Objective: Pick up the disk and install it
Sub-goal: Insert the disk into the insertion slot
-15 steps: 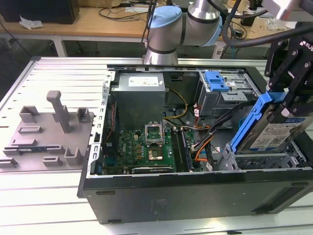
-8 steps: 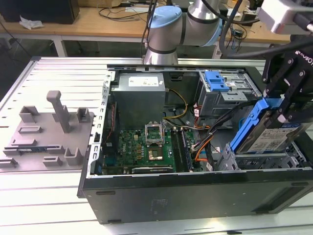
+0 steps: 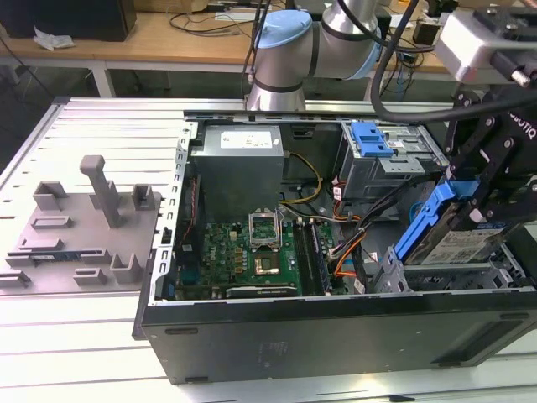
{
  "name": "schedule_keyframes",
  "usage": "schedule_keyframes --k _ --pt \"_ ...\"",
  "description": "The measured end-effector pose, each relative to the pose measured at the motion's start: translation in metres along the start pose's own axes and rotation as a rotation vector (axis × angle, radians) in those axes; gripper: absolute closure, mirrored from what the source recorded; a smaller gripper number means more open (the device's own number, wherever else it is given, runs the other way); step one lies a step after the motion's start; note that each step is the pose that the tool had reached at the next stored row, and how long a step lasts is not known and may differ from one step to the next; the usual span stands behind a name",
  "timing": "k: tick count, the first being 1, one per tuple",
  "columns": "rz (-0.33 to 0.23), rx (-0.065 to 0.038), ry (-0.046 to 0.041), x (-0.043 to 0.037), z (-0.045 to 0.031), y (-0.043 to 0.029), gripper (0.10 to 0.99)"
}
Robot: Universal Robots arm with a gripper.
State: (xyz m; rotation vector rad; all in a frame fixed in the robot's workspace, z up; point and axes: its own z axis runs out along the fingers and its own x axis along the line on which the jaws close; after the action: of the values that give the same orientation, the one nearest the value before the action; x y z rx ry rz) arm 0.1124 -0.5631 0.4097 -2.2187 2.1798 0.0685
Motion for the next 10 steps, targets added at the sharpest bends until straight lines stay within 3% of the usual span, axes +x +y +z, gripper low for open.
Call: schedule_keyframes --k 6,10 --pt "0.0 0.0 0.0002 0.0012 0.0078 -0.0001 0.71" --pt "0.0 0.0 -0.0001 0.0012 0.008 0.0 0.467"
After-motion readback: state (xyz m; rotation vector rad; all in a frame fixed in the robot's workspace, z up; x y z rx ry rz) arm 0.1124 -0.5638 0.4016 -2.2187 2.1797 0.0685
